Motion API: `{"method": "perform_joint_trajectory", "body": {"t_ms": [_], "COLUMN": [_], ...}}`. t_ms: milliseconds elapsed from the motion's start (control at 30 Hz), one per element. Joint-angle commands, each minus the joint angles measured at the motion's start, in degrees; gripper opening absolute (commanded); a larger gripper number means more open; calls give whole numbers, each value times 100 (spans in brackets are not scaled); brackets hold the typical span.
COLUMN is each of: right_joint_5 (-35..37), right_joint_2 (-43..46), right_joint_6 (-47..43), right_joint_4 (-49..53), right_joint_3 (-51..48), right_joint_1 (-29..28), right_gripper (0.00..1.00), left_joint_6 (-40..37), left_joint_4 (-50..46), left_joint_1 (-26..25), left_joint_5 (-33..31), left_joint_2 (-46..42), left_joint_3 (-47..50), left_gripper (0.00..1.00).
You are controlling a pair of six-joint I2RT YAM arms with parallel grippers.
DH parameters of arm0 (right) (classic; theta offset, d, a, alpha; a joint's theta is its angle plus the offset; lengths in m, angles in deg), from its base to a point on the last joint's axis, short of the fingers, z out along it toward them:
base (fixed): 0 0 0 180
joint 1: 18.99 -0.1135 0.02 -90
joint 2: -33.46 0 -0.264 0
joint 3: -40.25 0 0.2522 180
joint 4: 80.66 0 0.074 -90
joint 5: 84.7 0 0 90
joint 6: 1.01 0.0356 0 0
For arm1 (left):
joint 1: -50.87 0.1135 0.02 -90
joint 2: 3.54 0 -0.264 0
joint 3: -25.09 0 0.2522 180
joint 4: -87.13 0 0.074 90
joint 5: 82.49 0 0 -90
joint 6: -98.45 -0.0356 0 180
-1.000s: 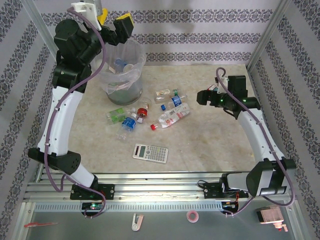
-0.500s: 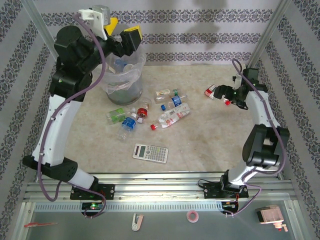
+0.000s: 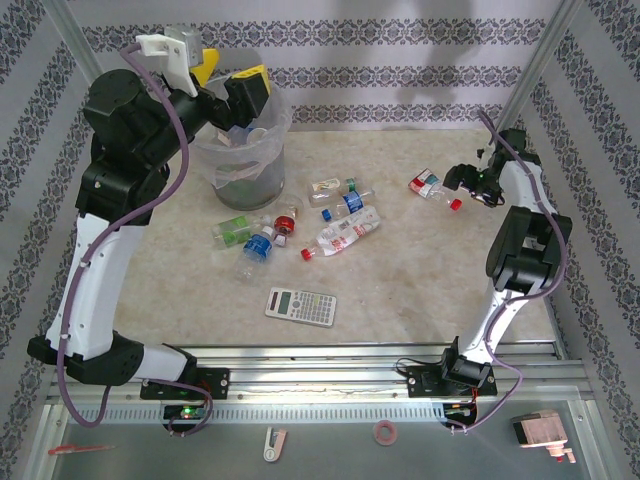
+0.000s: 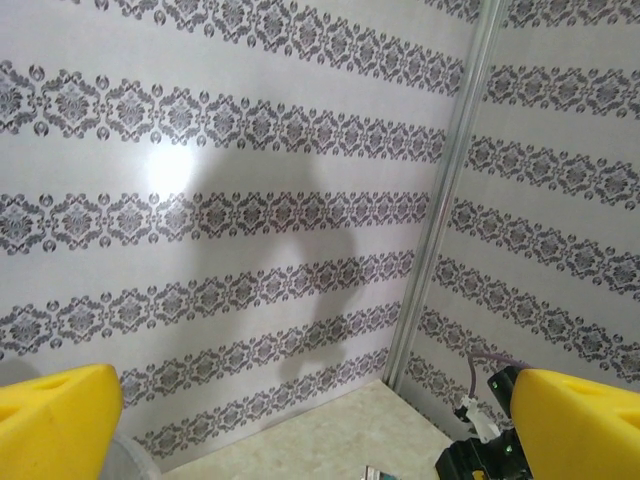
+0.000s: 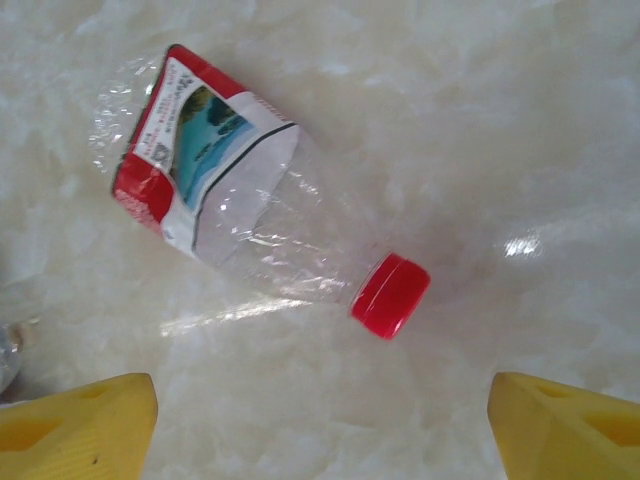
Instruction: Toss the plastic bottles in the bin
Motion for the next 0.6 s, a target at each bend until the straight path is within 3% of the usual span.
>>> {"method": "perform_joint_trajectory", "body": {"t_ms": [0,567], "right_joint_5": [-108,-442], "right_joint_2": [-288,-1057], "right_joint_6": [-188,-439], "right_joint_4": [225,350], "right_joint_3": [342,719], "right_joint_1": [49,17], "right_gripper": [85,75], "left_joint_6": [-133,-206], "left_joint_4": [-150,-94], "left_joint_1": [-72,-74], "left_joint_5": [-149,-249], "left_joint_2": [-126,-160], "left_joint_3": [50,189], "left_gripper": [100,100]}}
